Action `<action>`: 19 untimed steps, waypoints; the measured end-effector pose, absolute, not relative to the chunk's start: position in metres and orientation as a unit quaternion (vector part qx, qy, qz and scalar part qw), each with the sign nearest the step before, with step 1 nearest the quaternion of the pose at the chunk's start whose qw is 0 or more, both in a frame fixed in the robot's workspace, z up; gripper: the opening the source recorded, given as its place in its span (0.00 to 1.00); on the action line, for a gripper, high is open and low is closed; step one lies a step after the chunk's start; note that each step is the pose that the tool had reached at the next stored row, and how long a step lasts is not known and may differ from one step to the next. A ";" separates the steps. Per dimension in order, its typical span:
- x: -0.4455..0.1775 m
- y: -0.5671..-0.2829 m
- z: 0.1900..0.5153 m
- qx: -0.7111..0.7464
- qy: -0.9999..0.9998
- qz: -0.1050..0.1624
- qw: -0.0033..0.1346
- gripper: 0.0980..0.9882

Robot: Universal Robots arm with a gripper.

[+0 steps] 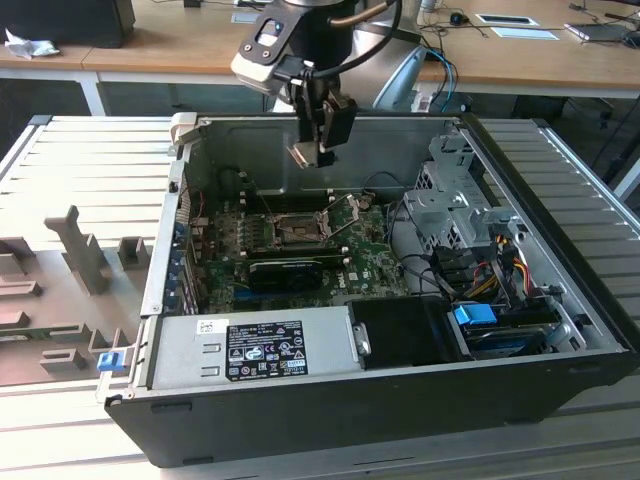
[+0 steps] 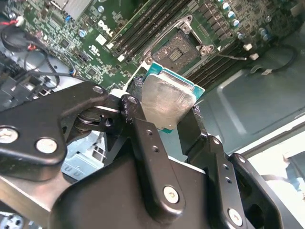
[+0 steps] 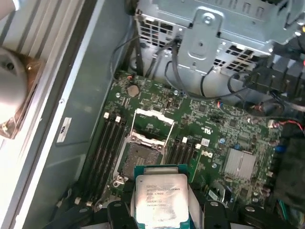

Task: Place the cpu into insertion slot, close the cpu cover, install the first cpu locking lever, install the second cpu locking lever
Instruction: 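Place the cpu into insertion slot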

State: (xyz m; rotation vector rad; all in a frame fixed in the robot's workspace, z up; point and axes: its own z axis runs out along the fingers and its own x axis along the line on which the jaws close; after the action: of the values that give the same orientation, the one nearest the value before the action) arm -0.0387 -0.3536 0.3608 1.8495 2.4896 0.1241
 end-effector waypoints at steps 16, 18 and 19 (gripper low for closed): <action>-0.039 -0.354 0.360 0.680 0.732 0.038 0.023 0.49; -0.039 -0.354 0.360 0.685 0.727 0.038 0.023 0.49; -0.039 -0.354 0.360 0.689 0.723 0.037 0.024 0.49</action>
State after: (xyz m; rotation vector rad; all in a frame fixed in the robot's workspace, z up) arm -0.0387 -0.3536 0.3600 2.1326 2.2394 0.1158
